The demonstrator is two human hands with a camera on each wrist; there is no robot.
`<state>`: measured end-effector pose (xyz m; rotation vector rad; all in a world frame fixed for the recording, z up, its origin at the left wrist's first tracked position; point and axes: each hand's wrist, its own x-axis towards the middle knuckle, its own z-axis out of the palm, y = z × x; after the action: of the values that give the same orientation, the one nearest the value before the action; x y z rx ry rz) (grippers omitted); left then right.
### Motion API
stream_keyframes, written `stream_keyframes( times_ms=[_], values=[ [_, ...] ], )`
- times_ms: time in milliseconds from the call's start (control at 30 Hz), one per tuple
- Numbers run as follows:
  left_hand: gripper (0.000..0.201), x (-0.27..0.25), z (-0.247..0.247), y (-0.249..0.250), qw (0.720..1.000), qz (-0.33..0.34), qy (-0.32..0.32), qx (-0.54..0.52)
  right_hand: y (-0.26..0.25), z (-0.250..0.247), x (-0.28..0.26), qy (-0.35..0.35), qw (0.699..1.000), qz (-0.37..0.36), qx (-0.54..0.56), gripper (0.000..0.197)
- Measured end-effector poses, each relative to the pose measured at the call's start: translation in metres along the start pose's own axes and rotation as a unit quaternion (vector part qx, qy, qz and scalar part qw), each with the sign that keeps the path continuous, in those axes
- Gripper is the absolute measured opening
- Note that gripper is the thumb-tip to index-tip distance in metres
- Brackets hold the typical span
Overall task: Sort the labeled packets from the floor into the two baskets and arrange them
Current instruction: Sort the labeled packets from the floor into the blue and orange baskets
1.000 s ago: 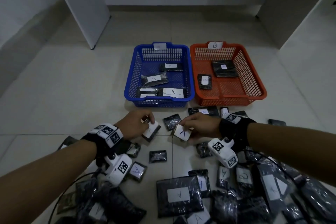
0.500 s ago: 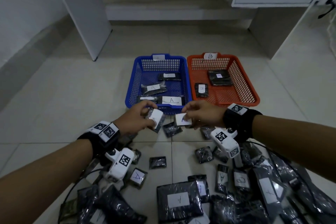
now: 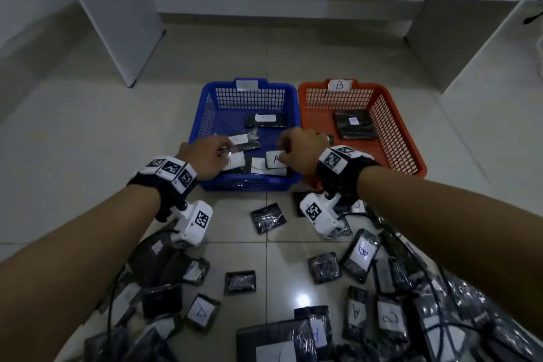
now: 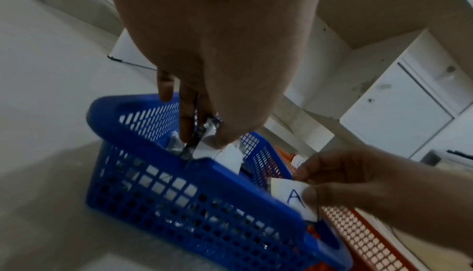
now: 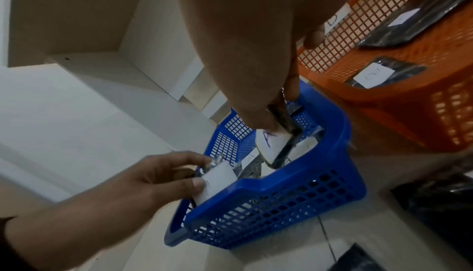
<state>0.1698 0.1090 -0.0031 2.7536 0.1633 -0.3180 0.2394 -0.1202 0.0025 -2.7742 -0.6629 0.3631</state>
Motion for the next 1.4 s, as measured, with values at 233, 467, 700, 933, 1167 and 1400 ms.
stream_keyframes(
  times_ms=[233, 467, 700, 933, 1167, 1400],
  values=[
    [0.04, 0.011, 0.02, 0.004, 0.993, 0.014, -0.002, 0.115, 0.013, 0.013, 0.008, -0.074, 0.995, -0.067, 0.026, 0.024],
    [0.021, -0.033, 0.018, 0.058, 0.965, 0.163, 0.204, 0.02, 0.054, -0.04, -0.067, -0.042, 0.988, -0.141, 0.043, 0.015],
    [0.022, -0.085, 0.07, 0.123, 0.96, 0.275, -0.058, -0.007, 0.116, -0.005, -0.147, -0.175, 0.979, -0.092, -0.054, 0.019],
    [0.037, -0.086, 0.127, 0.153, 0.948, 0.25, -0.181, 0.075, 0.144, 0.038, -0.17, -0.127, 0.981, -0.051, -0.14, 0.047],
    [0.058, -0.091, 0.158, 0.161, 0.949, 0.223, -0.19, 0.111, 0.155, 0.041, -0.166, -0.118, 0.984, -0.025, -0.132, 0.067],
    [0.03, -0.088, 0.145, 0.16, 0.969, 0.173, -0.178, 0.022, 0.159, 0.042, -0.166, -0.147, 0.983, 0.053, 0.092, 0.056]
  ],
)
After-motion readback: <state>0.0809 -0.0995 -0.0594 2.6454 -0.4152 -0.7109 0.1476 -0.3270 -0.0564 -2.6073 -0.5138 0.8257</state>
